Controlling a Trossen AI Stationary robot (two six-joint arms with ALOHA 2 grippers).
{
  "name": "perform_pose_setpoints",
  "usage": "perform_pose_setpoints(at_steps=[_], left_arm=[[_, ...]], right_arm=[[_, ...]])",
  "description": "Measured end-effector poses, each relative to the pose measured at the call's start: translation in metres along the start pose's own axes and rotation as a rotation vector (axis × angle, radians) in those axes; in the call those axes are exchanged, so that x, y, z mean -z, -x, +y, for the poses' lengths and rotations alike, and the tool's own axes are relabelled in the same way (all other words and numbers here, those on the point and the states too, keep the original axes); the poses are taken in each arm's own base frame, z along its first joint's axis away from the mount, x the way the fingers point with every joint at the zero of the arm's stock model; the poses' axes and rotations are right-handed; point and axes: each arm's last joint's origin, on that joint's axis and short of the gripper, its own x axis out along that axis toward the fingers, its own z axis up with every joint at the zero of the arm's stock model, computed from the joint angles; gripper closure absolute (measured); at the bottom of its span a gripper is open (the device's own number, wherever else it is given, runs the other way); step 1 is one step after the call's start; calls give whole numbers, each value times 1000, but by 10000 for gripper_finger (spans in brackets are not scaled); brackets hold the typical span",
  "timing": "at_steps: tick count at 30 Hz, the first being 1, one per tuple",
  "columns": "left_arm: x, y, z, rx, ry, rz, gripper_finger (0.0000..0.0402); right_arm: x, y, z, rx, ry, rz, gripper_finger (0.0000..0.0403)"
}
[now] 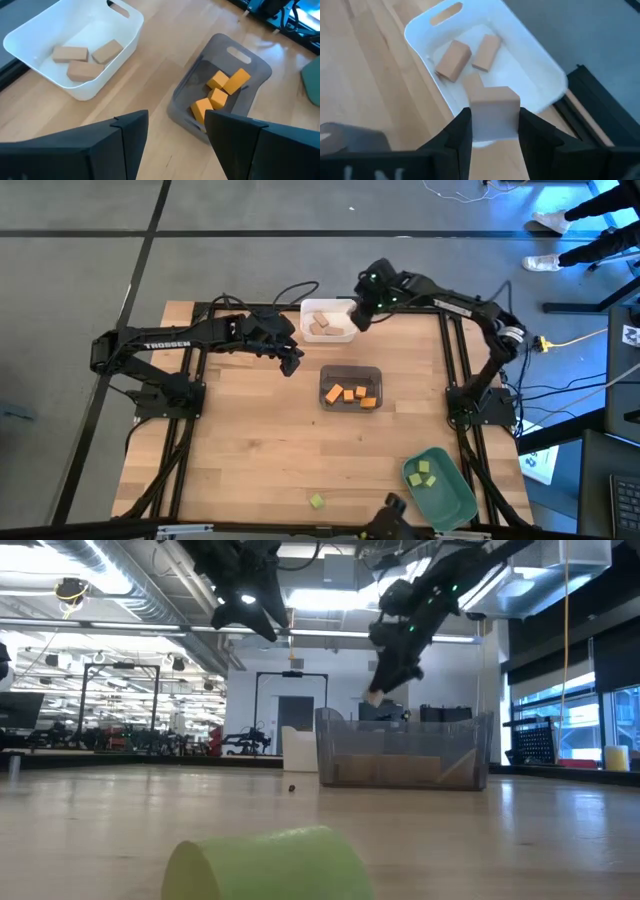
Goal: Sort & place blocks by color
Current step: Put the brown block into the white bin, then put the green block into the green bin
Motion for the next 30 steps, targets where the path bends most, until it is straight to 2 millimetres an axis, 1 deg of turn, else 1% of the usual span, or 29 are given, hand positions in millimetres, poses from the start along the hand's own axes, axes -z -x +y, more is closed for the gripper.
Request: perform_pose_setpoints(at_steps=[7,11,13,15,20,24,27,30], left_arm=[[0,0,0,0,0,0,215],[0,0,0,2,0,1,215],[0,0,0,3,0,2,215],[0,0,0,3,0,2,215],[0,0,0,3,0,2,215],[0,0,0,3,0,2,215],[0,0,0,13,0,5,215],[1,0,-1,28,-2,15,215]], right_arm=[[10,-54,-3,-17,2,80,277],[18,-76,-6,-23,20,133,277],[19,-82,-7,-24,21,138,277],[21,-85,-7,-26,20,144,272],[19,-88,-4,-26,27,126,241],[17,-88,-2,-30,28,125,234],[8,-82,2,-34,36,123,235],[-6,-69,7,-41,43,152,235]])
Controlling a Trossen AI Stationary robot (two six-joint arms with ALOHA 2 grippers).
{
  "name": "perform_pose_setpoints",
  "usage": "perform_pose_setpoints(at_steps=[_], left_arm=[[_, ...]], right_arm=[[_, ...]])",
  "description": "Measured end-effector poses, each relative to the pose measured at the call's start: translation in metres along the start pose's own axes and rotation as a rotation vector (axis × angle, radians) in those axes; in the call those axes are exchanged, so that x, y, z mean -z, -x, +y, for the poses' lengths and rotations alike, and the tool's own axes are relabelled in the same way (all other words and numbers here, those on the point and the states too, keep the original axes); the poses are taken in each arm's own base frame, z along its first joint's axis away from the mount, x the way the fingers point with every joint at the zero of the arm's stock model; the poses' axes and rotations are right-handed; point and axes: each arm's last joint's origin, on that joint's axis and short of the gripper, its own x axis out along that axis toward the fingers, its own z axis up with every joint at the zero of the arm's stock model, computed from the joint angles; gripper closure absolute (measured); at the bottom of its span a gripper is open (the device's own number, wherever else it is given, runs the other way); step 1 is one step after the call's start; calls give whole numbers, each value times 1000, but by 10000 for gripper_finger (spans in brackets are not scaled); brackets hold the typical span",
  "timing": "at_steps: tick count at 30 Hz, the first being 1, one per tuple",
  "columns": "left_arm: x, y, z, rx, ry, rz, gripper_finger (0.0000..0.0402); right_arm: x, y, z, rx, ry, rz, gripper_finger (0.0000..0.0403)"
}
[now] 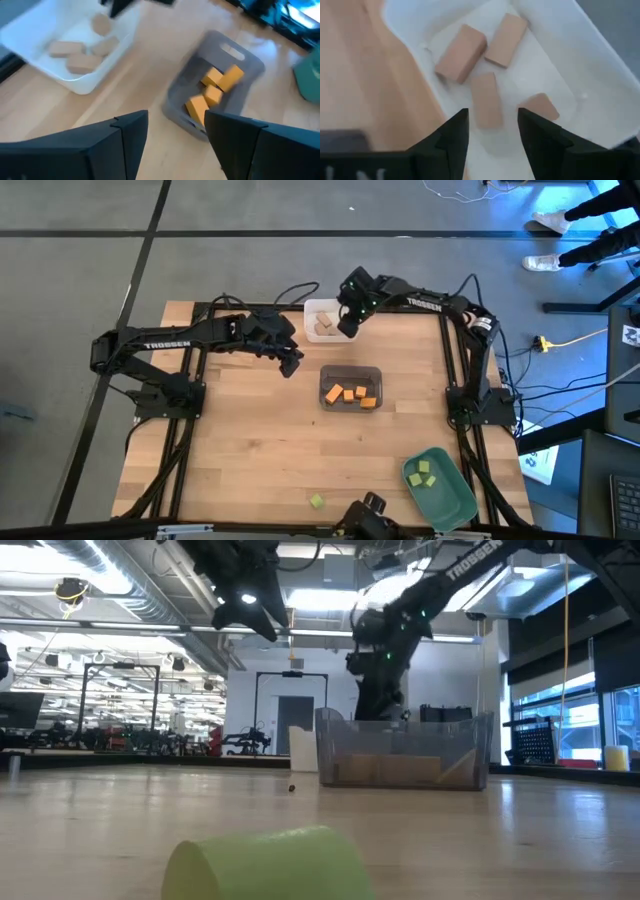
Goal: Sort & place blocks by color
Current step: Put the green block into the green bin
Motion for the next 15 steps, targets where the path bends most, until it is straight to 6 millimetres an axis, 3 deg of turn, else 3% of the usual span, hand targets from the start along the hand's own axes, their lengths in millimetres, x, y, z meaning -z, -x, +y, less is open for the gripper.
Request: perform_pose_setpoints(at_steps=[3,7,15], left_arm=[[8,1,-3,64,-111,89,215],[22,3,-10,181,-152,243,215],[50,14,-53,347,-400,335,215]], right_arm=[[-12,27,14,-12,64,17,234],[-24,79,45,-38,176,-17,234],[-11,178,111,-109,317,-222,234]])
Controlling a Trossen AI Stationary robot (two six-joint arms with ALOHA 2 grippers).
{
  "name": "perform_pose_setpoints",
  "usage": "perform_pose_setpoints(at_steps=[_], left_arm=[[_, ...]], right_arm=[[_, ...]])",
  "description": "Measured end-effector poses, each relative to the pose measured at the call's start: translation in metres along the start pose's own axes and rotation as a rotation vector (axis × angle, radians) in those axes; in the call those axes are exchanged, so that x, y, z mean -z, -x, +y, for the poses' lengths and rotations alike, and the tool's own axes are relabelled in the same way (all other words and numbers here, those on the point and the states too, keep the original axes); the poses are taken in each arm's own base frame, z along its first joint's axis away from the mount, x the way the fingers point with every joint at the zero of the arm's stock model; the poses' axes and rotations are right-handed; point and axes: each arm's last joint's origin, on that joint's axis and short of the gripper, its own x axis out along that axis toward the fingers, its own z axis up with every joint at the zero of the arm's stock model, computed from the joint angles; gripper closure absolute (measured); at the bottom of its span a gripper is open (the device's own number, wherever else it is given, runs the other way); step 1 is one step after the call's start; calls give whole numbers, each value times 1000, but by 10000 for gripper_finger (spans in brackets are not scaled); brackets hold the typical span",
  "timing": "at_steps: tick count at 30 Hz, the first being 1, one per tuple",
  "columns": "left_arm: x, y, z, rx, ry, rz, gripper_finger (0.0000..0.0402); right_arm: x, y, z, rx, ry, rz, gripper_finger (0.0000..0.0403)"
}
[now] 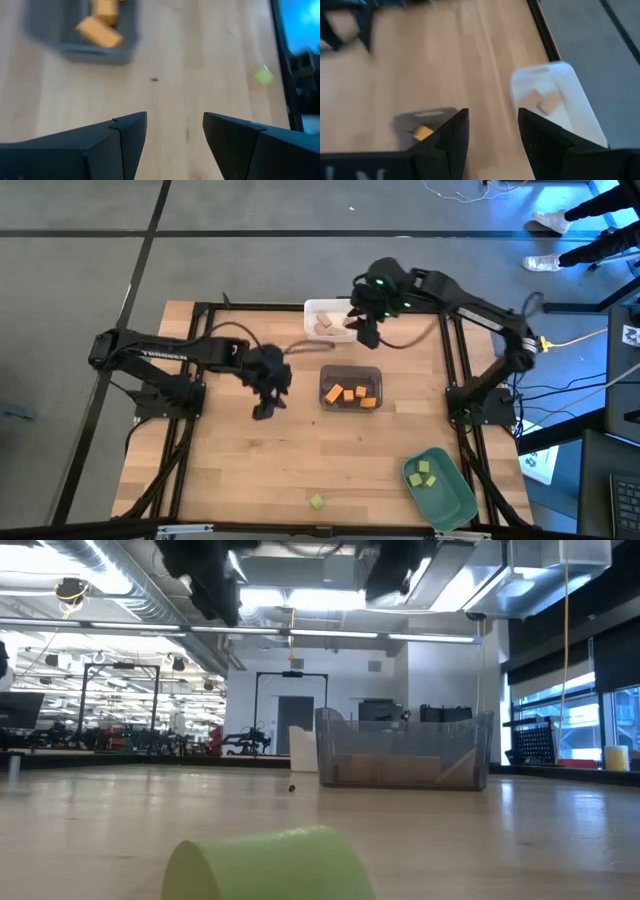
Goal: Sort & place blocks by color
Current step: Put the green block into the green bin
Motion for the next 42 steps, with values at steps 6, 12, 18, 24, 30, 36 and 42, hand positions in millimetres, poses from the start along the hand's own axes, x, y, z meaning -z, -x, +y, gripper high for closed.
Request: perform_pose_setpoints(at_steps=[6,12,18,24,30,36,42], left_arm=[[4,-10,-39,86,-260,-5,215],[5,-25,-77,139,-391,-70,215],[0,-53,-113,115,-438,-218,215],[6,-90,-137,163,-339,-251,215],[27,-130,-161,213,-329,-204,215],[41,-141,-171,210,-311,-150,215],[40,-127,-176,174,-322,-187,215]], right_arm=[[-1,57,46,-69,65,-137,233],[11,96,88,-177,145,-181,233],[25,121,124,-303,220,-186,233],[36,138,148,-406,290,-196,233],[42,143,162,-466,291,-173,233],[41,135,175,-506,86,-86,233],[27,107,194,-552,27,-72,233]])
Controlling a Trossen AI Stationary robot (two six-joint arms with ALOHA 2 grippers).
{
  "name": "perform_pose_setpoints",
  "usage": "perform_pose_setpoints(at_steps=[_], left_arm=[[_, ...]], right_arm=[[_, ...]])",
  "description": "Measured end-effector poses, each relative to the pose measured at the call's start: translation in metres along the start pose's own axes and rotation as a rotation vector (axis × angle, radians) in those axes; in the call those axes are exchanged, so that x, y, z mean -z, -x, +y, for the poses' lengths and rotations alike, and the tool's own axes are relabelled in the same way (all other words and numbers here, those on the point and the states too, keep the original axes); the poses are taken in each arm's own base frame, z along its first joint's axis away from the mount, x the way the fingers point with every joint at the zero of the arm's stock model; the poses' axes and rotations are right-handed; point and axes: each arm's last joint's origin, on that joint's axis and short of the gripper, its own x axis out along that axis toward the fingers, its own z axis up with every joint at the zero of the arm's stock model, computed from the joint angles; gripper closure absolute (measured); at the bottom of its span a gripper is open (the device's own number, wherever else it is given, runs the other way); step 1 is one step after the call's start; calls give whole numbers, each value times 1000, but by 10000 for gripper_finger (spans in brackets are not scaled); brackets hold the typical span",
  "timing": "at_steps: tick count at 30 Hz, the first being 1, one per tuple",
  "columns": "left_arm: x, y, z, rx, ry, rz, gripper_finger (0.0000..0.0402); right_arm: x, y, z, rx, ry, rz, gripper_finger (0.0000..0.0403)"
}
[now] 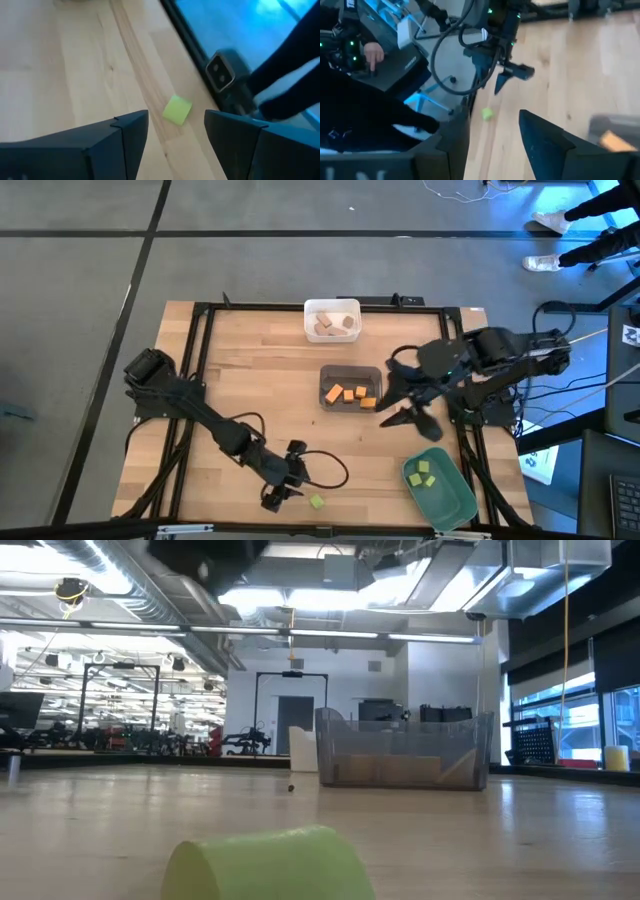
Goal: Sort & place blocks by color
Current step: Put the green block into the green bin
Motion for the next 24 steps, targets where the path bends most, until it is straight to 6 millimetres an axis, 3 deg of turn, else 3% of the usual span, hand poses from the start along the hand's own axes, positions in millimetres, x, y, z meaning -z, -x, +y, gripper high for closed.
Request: perform_pose_setpoints(at_steps=[10,17,24], left_arm=[[-13,68,-15,-121,-37,-12,215],[-11,115,-22,-226,-40,-6,215],[-5,144,-20,-291,-46,23,215]], right_arm=[[-10,-78,4,-28,27,20,233],[-1,-130,7,30,-30,88,233],[16,-169,13,100,-172,160,233]])
